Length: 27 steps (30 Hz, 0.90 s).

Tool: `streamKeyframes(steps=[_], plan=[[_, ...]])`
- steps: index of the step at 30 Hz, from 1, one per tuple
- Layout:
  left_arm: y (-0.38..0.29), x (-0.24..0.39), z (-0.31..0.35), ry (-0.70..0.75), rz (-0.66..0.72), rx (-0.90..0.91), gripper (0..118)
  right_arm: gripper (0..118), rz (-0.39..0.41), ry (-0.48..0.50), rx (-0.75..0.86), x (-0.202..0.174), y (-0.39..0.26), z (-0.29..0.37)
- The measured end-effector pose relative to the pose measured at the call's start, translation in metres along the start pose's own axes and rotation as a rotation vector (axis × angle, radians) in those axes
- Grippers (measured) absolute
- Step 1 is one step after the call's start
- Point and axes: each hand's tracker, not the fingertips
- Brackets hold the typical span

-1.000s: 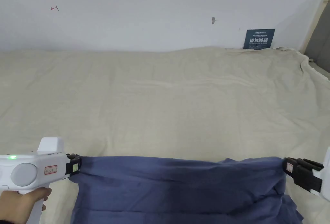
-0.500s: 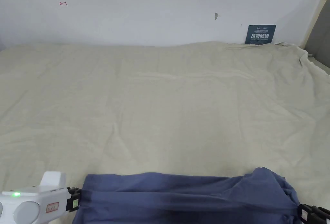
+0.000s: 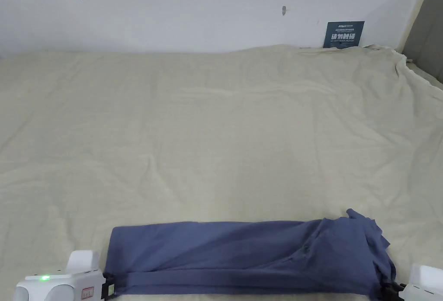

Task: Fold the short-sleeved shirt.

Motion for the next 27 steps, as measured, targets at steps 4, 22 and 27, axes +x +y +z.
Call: streamKeyframes(steps=[4, 22, 27], plan=[[0.004, 0.002, 0.009, 0.003, -0.010, 0.004, 55, 1, 0.000, 0.003, 0.026, -0.008, 0.008, 0.020], [0.080, 0.039, 0.124, 0.040, 0.011, 0.511, 108, 97, 0.143, 0.039, 0.591, -0.104, 0.101, 0.128], [0.074, 0.050, 0.126, 0.068, 0.016, 0.617, 88, 81, 0.177, 0.009, 0.652, -0.111, 0.100, 0.124]])
